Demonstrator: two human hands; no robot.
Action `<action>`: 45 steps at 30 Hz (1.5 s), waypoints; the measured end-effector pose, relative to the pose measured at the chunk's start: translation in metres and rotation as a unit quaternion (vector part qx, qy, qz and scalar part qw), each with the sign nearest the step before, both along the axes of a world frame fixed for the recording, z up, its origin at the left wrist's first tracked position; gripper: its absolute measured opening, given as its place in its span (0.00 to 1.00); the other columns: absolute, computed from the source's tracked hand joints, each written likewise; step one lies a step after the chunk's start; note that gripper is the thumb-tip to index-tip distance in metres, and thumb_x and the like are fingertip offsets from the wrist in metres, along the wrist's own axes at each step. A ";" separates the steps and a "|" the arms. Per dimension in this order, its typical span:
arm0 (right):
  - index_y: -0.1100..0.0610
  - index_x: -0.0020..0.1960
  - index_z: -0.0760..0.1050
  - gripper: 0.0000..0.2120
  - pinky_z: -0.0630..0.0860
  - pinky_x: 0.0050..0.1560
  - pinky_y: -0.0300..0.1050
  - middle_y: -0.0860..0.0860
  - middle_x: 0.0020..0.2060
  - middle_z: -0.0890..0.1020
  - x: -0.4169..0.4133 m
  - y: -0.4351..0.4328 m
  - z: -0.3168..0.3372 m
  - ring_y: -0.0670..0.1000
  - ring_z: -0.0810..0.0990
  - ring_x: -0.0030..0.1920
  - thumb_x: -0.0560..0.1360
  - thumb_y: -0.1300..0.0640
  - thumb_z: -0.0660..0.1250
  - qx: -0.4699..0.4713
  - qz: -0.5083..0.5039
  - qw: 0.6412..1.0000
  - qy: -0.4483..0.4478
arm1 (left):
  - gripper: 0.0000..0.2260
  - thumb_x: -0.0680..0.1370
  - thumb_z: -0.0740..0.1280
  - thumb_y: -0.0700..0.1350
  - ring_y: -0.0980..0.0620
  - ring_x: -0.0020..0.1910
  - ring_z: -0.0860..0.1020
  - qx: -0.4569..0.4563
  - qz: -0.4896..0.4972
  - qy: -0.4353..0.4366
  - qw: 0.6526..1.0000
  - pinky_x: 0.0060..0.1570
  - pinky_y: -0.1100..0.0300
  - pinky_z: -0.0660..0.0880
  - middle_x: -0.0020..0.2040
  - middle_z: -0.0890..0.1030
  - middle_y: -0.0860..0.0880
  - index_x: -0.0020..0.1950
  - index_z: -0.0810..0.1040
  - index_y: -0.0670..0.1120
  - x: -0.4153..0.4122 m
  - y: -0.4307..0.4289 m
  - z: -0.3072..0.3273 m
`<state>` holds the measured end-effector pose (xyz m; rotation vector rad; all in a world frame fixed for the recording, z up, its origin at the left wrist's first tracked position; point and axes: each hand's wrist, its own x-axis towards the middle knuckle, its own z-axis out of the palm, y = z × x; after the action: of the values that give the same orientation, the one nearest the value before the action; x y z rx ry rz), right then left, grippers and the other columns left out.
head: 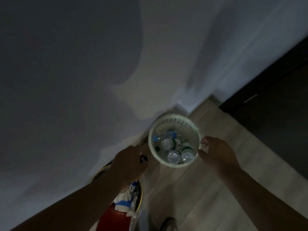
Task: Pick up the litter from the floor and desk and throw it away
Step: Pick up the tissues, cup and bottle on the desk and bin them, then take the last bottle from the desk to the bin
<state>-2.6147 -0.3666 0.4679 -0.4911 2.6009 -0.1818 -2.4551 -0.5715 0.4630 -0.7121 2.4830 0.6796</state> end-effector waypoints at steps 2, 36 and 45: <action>0.55 0.61 0.74 0.16 0.72 0.49 0.40 0.53 0.54 0.80 0.004 0.000 0.046 0.51 0.79 0.53 0.74 0.53 0.68 0.004 0.031 0.999 0.018 | 0.14 0.79 0.60 0.53 0.51 0.55 0.75 -0.016 -0.041 0.007 0.999 0.49 0.63 0.67 0.57 0.75 0.48 0.61 0.72 0.47 -0.001 -0.004 0.042; 0.43 0.58 0.76 0.16 0.75 0.54 0.38 0.37 0.47 0.79 0.107 0.045 0.801 0.37 0.76 0.50 0.71 0.47 0.71 -0.462 0.299 0.741 0.385 | 0.17 0.73 0.66 0.58 0.62 0.50 0.76 -0.366 0.036 0.525 0.768 0.51 0.61 0.76 0.54 0.78 0.60 0.61 0.75 0.56 0.139 0.073 0.805; 0.43 0.61 0.74 0.17 0.74 0.57 0.38 0.36 0.50 0.78 0.125 0.010 0.806 0.37 0.75 0.52 0.72 0.46 0.69 -0.484 0.431 0.692 0.318 | 0.20 0.73 0.66 0.59 0.62 0.52 0.76 -0.455 0.177 0.458 0.743 0.54 0.62 0.76 0.57 0.77 0.61 0.64 0.73 0.57 0.206 0.119 0.799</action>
<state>-2.4892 -0.3570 1.2738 -2.4183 2.2513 -1.2428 -2.2495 -0.4526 1.2619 -1.4982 3.6647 -0.2936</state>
